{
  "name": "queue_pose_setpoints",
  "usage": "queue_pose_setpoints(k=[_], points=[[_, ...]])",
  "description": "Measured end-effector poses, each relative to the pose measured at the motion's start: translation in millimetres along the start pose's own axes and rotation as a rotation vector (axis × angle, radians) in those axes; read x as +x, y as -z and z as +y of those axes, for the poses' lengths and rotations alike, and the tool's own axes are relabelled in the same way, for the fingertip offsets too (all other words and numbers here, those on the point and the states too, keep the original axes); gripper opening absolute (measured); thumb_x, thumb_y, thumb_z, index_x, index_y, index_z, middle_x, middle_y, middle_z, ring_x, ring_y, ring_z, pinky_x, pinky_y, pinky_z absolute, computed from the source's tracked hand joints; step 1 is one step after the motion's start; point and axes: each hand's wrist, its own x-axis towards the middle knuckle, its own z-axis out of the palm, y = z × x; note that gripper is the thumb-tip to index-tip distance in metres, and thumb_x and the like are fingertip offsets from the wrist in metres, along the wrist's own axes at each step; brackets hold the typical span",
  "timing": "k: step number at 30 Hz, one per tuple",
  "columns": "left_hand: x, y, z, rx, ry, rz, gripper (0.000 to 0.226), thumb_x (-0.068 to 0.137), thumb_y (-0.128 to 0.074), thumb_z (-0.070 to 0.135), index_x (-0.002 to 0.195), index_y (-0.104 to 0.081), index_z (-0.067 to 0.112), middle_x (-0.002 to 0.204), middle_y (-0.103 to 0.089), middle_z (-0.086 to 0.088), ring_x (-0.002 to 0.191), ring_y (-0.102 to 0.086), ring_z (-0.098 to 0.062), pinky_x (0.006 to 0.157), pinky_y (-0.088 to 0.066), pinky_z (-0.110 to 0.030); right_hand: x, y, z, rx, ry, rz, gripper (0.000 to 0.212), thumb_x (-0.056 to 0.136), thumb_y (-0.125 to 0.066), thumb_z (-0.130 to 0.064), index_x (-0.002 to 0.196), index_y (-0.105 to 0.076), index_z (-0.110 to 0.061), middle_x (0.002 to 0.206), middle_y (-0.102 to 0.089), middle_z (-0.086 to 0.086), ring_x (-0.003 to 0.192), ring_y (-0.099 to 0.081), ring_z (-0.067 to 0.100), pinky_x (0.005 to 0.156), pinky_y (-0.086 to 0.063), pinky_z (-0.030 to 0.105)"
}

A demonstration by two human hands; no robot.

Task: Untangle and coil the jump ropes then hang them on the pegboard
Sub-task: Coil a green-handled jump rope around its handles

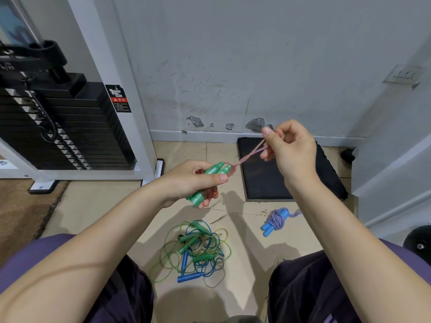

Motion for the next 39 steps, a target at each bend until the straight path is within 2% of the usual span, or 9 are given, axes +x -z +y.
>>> queue_pose_setpoints(k=[4, 8, 12, 16, 22, 26, 31, 36, 39], points=[[1, 3, -5, 0.018, 0.018, 0.039, 0.029, 0.088, -0.071, 0.023, 0.102, -0.062, 0.0, 0.078, -0.064, -0.02, 0.056, -0.058, -0.028, 0.048, -0.047, -0.027, -4, -4, 5, 0.178, -0.161, -0.149, 0.024, 0.093, -0.065, -0.013, 0.08, -0.046, -0.011, 0.062, -0.06, 0.011, 0.059, -0.065, 0.024, 0.059, -0.054, 0.034], [1, 2, -5, -0.008, -0.029, 0.031, 0.028, 0.087, -0.071, 0.022, 0.109, -0.064, 0.005, 0.088, -0.072, -0.015, 0.074, -0.069, -0.029, 0.047, -0.046, -0.026, -4, -6, 5, 0.348, -0.302, -0.243, 0.027, 0.097, -0.058, -0.016, 0.074, -0.044, -0.015, 0.051, -0.049, 0.001, 0.054, -0.056, 0.017, 0.066, -0.051, 0.034], [2, 4, -3, 0.029, -0.069, 0.098, 0.022, 0.088, -0.072, 0.018, 0.107, -0.065, 0.01, 0.076, -0.069, -0.012, 0.062, -0.064, -0.026, 0.043, -0.043, -0.024, -7, -9, 4, 0.488, -0.405, -0.31, 0.029, 0.098, -0.054, -0.021, 0.072, -0.042, -0.018, 0.053, -0.041, -0.002, 0.053, -0.048, 0.013, 0.073, -0.048, 0.033], [2, 1, -4, 0.136, -0.068, 0.15, 0.017, 0.082, -0.078, 0.024, 0.093, -0.069, 0.014, 0.068, -0.068, -0.01, 0.054, -0.06, -0.023, 0.043, -0.04, -0.023, -10, -9, 11, 0.368, -0.382, -0.358, 0.033, 0.099, -0.055, -0.02, 0.069, -0.04, -0.017, 0.051, -0.03, -0.004, 0.046, -0.03, 0.011, 0.065, -0.038, 0.031], [2, 0, -8, 0.215, -0.011, 0.073, 0.029, 0.082, -0.078, 0.03, 0.095, -0.068, 0.006, 0.067, -0.067, -0.011, 0.05, -0.057, -0.023, 0.042, -0.039, -0.023, -6, -12, 29, -0.368, 0.0, -0.25, 0.036, 0.088, -0.071, -0.024, 0.069, -0.041, -0.016, 0.056, -0.039, -0.005, 0.051, -0.033, 0.006, 0.053, -0.03, 0.024], [-2, 10, -9, 0.184, 0.018, -0.014, 0.018, 0.086, -0.074, 0.028, 0.09, -0.068, 0.012, 0.069, -0.068, -0.012, 0.049, -0.058, -0.021, 0.042, -0.041, -0.023, 0, -9, 31, -0.273, -0.078, -0.168, 0.035, 0.09, -0.068, -0.026, 0.07, -0.041, -0.016, 0.061, -0.043, 0.01, 0.055, -0.036, 0.017, 0.056, -0.032, 0.028], [7, 22, -17, 0.103, 0.067, -0.005, 0.022, 0.088, -0.071, 0.028, 0.099, -0.059, 0.012, 0.076, -0.069, -0.013, 0.057, -0.062, -0.024, 0.045, -0.044, -0.024, 9, -3, 27, -0.042, -0.183, -0.22, 0.02, 0.094, -0.063, -0.019, 0.086, -0.047, -0.01, 0.065, -0.039, 0.014, 0.044, -0.049, 0.011, 0.055, -0.044, 0.02], [55, 10, -11, 0.084, 0.044, 0.129, 0.032, 0.086, -0.074, 0.021, 0.091, -0.044, 0.014, 0.079, -0.072, -0.015, 0.064, -0.067, -0.028, 0.046, -0.046, -0.025, 44, 2, 49, -0.005, -0.24, -0.106, 0.024, 0.094, -0.063, -0.016, 0.078, -0.046, -0.012, 0.056, -0.06, 0.003, 0.058, -0.066, 0.017, 0.078, -0.054, 0.036], [91, -3, -38, 0.112, 0.074, 0.223, 0.029, 0.08, -0.08, 0.022, 0.091, -0.056, 0.011, 0.09, -0.073, -0.018, 0.069, -0.069, -0.026, 0.057, -0.053, -0.032, 55, 8, 86, -0.137, -0.236, -0.023, 0.033, 0.087, -0.07, -0.024, 0.068, -0.044, -0.018, 0.065, -0.056, 0.006, 0.063, -0.054, 0.021, 0.07, -0.05, 0.043]])
